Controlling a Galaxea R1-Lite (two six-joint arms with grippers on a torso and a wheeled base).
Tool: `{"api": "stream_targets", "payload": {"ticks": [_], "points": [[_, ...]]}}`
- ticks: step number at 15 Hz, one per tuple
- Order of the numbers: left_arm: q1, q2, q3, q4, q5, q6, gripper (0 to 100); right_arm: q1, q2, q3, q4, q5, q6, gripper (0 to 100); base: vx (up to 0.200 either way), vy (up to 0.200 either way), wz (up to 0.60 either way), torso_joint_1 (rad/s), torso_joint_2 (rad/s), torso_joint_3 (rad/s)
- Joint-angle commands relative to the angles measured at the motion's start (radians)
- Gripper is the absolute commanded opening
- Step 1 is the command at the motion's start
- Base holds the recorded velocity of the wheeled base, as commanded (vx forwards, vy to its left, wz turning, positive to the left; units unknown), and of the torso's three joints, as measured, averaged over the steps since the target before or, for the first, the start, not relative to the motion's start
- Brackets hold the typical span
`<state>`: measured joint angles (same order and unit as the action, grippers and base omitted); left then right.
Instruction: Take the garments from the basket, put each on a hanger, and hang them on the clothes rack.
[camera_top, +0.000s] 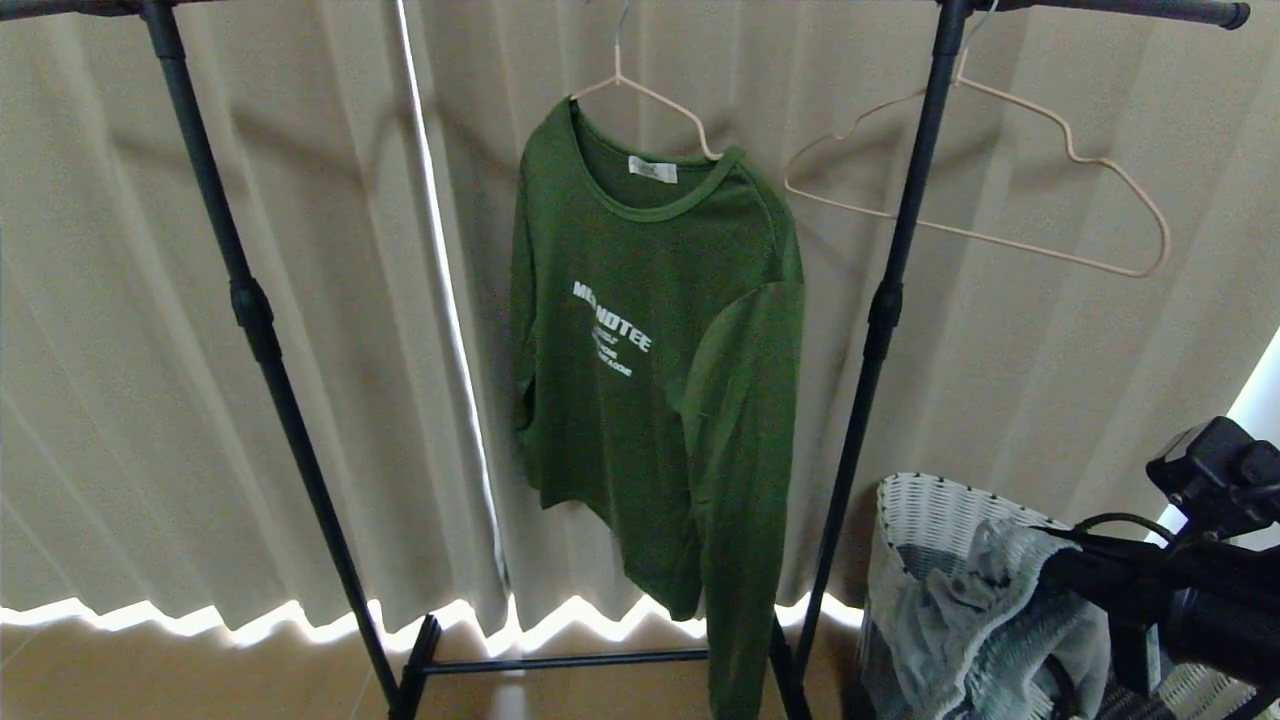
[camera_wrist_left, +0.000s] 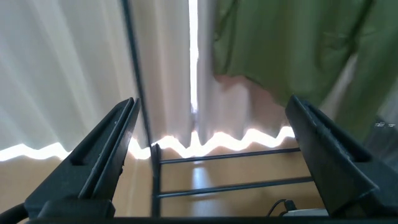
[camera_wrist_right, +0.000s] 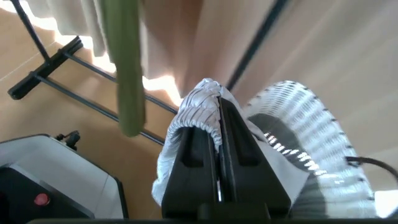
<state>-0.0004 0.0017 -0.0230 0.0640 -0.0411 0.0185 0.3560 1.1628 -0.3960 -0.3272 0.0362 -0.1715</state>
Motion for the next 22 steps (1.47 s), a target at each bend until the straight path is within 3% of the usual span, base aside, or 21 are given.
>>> {"api": "stream_targets", "payload": {"ticks": [1,4,15,20,22], "points": [[0.000,0.000,0.000,0.000,0.000,0.003,100,0.000,0.003,0.002,-0.001,0.001,0.000,0,0.000,0.000,0.00,0.000,0.00,0.000],[0.000,0.001,0.002,0.002,-0.002,0.041,100,0.020,0.009,-0.006,0.000,0.001,0.000,0,0.000,0.000,0.00,0.000,0.00,0.000],[0.000,0.001,0.002,0.002,-0.028,0.067,100,0.179,0.015,-0.020,-0.001,0.001,0.003,0,0.000,0.000,0.00,0.000,0.00,0.000],[0.000,0.003,0.002,0.002,-0.028,0.077,100,0.187,0.015,-0.017,-0.001,0.005,0.004,0,0.000,0.000,0.00,0.000,0.00,0.000],[0.002,0.000,0.002,0.000,-0.059,0.106,100,0.189,0.015,-0.020,-0.003,0.045,0.003,0,0.000,0.000,0.00,0.000,0.00,0.000]]}}
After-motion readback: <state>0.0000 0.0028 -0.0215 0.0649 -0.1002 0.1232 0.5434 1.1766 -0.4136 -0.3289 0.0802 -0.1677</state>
